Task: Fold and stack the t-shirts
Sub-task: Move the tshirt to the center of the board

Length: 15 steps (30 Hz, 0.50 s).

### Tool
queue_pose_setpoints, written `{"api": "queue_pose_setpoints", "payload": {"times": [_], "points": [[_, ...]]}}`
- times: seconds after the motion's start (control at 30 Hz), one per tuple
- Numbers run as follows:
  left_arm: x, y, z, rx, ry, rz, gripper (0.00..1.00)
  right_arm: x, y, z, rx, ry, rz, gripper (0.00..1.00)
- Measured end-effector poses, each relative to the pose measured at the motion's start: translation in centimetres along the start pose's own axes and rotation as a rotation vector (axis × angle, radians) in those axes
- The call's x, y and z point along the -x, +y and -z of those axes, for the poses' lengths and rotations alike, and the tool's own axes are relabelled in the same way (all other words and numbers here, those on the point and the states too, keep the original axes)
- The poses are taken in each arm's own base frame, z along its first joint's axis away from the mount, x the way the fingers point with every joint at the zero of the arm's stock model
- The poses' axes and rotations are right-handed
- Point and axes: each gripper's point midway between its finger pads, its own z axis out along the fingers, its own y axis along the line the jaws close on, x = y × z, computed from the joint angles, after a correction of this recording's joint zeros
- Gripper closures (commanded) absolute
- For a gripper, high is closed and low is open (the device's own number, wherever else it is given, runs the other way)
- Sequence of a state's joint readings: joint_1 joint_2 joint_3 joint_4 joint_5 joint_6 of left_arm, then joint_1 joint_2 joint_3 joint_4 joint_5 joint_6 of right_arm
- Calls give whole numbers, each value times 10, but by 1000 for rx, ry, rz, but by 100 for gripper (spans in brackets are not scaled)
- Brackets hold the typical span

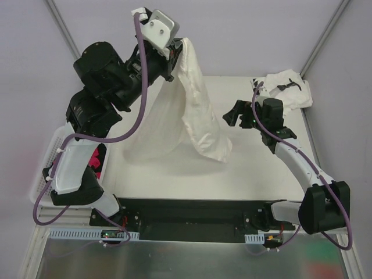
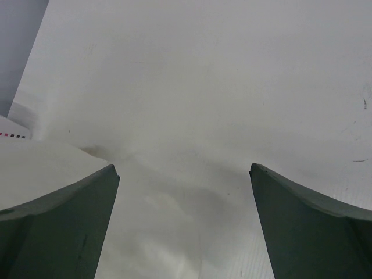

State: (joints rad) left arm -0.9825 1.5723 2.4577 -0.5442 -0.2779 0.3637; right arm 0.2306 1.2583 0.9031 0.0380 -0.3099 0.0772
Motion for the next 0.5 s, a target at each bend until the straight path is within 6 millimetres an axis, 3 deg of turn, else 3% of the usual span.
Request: {"api": "queue_pose_setpoints", "payload": {"times": [0.13, 0.27, 0.5], "points": [[23, 3, 6, -16, -72, 6, 100, 0, 2, -2, 17, -1, -3, 1], [28, 9, 5, 10, -97, -25, 100, -3, 2, -5, 21, 10, -13, 1], [-13, 17, -9, 86, 2, -96, 100, -2, 4, -5, 31, 7, -11, 1]]}}
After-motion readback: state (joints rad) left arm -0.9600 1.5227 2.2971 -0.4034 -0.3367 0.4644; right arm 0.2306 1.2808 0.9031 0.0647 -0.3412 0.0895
